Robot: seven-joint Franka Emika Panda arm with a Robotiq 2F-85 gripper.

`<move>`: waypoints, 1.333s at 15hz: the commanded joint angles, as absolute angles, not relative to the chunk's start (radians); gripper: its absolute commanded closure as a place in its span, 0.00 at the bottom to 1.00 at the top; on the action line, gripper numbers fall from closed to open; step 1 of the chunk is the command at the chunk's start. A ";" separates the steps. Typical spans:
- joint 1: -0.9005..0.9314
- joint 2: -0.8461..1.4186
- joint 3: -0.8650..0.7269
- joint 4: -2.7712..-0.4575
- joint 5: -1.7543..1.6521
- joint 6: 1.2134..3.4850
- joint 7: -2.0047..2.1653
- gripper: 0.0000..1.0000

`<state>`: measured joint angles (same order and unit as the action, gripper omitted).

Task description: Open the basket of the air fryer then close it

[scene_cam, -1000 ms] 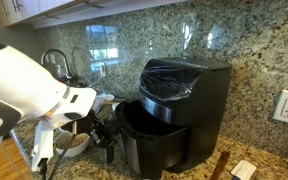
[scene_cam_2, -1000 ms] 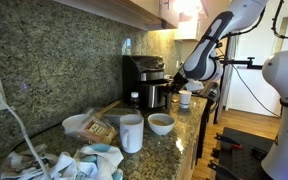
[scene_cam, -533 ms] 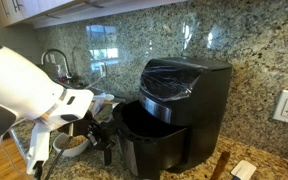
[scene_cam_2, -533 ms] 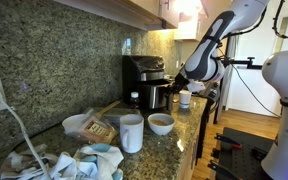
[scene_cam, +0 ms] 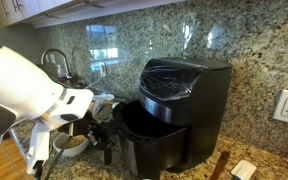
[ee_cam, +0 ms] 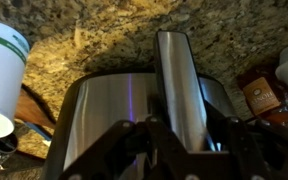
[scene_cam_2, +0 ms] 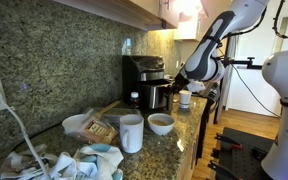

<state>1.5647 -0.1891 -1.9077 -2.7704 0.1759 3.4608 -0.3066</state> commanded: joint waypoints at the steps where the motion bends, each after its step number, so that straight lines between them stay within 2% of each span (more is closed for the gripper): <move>1: 1.532 -0.199 -1.883 -2.787 0.155 3.461 -0.276 0.84; 14: 1.570 -0.266 -1.914 -2.718 0.125 3.460 -0.299 0.84; 20: 1.644 -0.305 -1.977 -2.644 0.124 3.457 -0.315 0.84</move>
